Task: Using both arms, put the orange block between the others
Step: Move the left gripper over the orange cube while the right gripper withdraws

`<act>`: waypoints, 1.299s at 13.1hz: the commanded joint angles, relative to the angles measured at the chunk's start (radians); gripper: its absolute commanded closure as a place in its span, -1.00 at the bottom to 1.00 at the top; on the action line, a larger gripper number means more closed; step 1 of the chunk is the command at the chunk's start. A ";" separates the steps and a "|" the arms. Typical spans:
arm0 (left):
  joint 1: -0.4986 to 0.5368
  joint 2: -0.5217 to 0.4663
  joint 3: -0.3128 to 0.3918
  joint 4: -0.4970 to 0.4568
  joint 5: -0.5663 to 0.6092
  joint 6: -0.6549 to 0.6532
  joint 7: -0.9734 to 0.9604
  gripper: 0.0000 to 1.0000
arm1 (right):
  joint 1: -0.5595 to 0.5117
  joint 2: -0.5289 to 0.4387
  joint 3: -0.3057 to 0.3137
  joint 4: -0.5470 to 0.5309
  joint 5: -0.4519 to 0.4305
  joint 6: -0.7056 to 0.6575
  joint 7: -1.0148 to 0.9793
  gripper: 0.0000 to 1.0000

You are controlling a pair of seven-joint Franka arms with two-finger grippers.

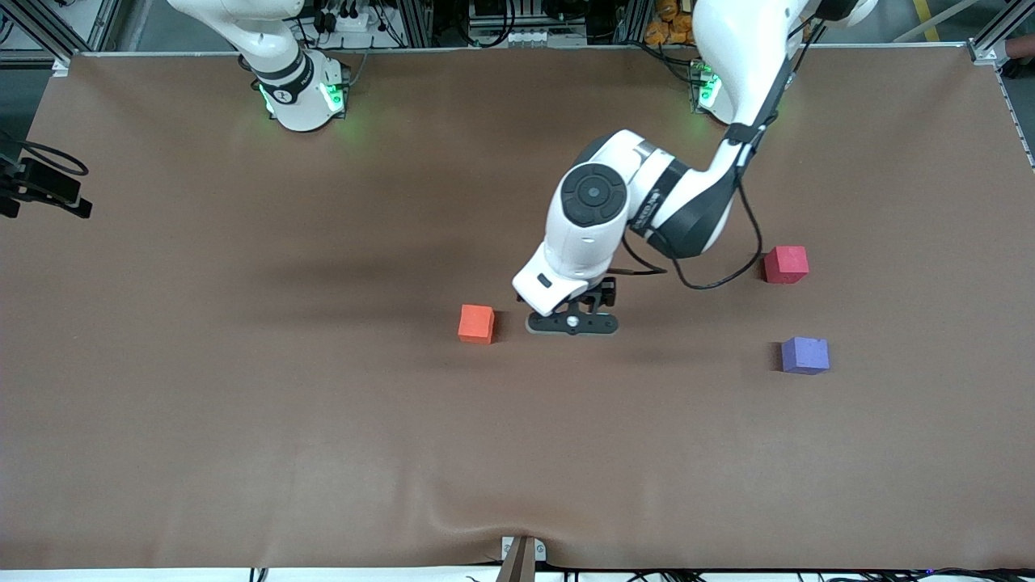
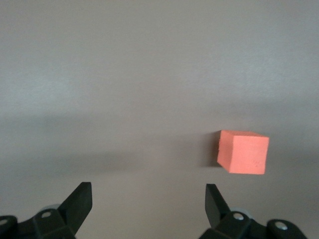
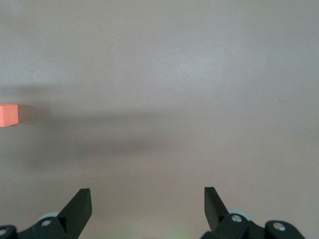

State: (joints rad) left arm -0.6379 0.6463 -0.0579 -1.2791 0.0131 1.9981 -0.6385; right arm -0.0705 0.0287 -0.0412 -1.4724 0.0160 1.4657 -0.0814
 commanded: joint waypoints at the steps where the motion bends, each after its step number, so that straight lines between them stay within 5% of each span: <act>1: -0.025 0.035 0.009 0.041 0.004 0.025 -0.033 -1.00 | -0.031 -0.012 0.020 0.021 -0.002 -0.007 -0.008 -1.00; 17: -0.062 0.147 0.013 0.043 0.004 0.255 -0.098 -1.00 | 0.003 -0.006 0.029 0.027 -0.002 -0.024 -0.003 -1.00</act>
State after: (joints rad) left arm -0.6795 0.7566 -0.0555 -1.2682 0.0131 2.2255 -0.6994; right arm -0.0687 0.0283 -0.0148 -1.4484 0.0165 1.4537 -0.0814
